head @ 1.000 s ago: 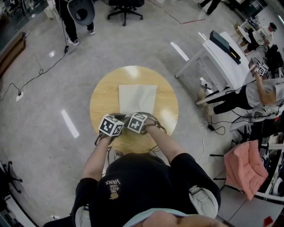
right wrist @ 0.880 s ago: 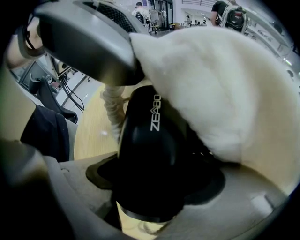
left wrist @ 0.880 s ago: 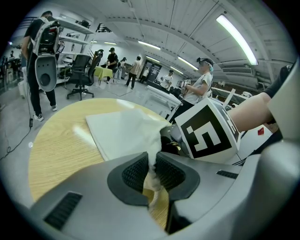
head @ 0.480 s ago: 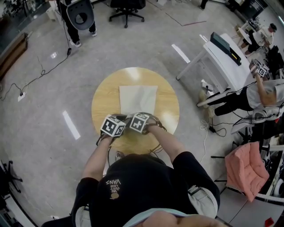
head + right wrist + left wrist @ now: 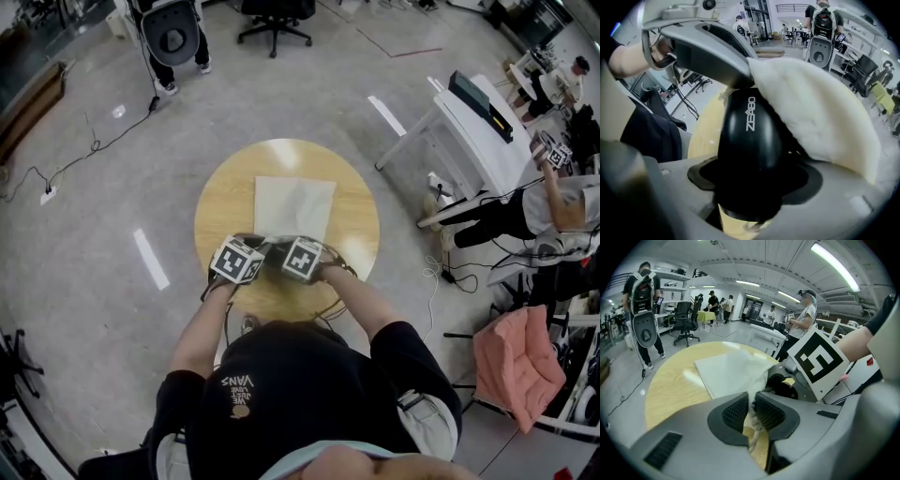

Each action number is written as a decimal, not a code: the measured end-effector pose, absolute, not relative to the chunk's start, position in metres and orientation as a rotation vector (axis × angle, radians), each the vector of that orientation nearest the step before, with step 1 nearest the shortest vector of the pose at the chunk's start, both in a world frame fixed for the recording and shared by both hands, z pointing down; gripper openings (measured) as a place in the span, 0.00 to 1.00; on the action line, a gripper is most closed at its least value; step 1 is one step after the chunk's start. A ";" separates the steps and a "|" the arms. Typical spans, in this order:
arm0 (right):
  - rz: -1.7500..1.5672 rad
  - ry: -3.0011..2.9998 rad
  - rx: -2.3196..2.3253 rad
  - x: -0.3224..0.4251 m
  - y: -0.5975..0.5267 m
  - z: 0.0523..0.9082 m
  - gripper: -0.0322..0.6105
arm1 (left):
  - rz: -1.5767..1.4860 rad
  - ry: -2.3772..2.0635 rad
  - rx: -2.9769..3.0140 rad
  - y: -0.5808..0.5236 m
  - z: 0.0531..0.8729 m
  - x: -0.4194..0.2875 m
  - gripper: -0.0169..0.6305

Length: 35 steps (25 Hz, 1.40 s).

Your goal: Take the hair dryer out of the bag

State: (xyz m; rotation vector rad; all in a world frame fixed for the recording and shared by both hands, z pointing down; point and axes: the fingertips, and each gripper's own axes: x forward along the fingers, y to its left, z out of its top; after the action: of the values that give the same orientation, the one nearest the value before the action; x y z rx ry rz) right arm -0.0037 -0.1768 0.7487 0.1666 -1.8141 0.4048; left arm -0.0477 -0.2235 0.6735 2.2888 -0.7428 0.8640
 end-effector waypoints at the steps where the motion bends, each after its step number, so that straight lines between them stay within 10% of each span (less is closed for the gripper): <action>1: 0.423 -1.820 0.157 -0.004 -0.171 0.748 0.60 | 0.868 -0.747 2.289 -0.223 0.673 -0.049 0.12; 35: 0.470 -2.066 -0.033 -0.040 -0.063 0.692 0.60 | 0.899 -0.797 2.306 -0.228 0.670 -0.050 0.10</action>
State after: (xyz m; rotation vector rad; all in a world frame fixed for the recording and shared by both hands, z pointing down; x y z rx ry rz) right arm -0.0398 -0.0631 0.6916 -0.0331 -2.0657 0.4704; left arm -0.0503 -0.2275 0.6699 2.3065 -0.7970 0.8994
